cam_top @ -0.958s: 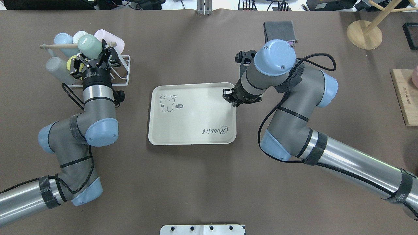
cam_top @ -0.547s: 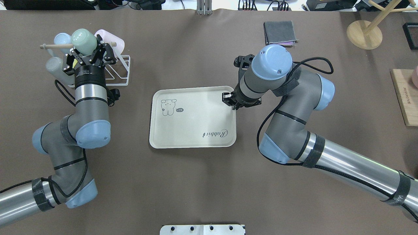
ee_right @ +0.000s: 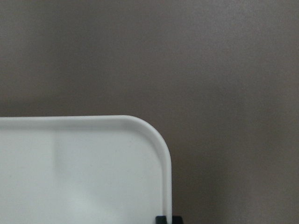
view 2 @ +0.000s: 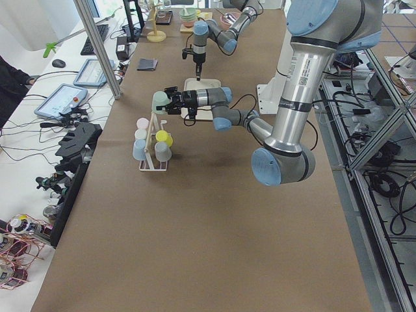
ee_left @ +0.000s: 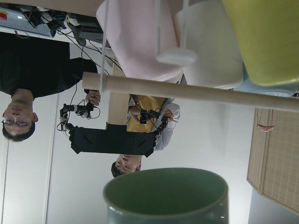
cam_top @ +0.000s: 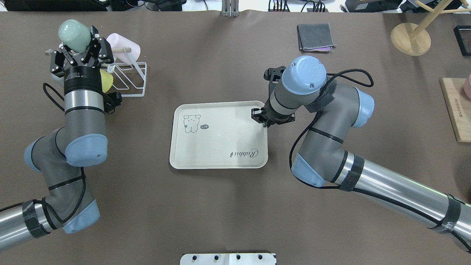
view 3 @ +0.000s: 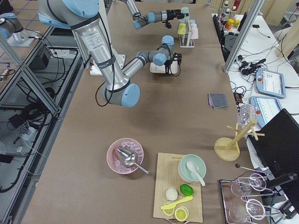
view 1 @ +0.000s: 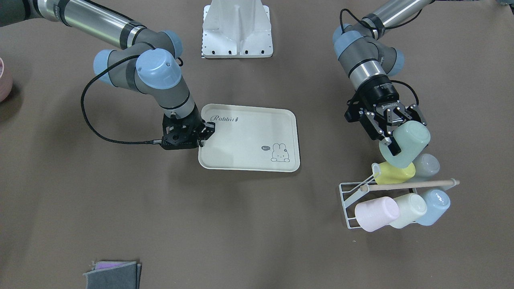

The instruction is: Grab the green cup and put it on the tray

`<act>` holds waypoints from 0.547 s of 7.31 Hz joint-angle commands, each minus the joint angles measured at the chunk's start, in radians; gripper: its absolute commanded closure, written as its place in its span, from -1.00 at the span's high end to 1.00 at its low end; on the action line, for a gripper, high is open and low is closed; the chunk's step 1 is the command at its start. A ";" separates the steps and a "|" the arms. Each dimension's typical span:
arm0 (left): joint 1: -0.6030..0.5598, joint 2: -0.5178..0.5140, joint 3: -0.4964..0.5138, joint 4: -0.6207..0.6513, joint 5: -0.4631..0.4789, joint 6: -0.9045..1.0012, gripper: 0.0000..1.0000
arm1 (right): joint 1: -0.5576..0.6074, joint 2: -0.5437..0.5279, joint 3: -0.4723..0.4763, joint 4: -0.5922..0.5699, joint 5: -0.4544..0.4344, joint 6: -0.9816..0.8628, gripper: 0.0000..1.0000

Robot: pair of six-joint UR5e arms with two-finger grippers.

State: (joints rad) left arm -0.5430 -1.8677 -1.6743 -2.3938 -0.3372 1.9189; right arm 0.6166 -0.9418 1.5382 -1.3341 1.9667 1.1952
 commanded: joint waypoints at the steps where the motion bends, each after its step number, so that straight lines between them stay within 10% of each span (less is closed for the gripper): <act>1: -0.038 0.002 -0.027 -0.094 -0.040 0.055 -0.94 | -0.003 -0.003 -0.013 0.003 0.000 -0.002 -1.00; 4: -0.069 -0.001 -0.025 -0.254 -0.205 -0.056 -0.96 | -0.011 -0.003 -0.026 0.003 -0.009 -0.002 -1.00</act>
State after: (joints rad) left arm -0.6012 -1.8671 -1.6980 -2.6056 -0.4693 1.9375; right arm 0.6097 -0.9448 1.5164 -1.3316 1.9615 1.1935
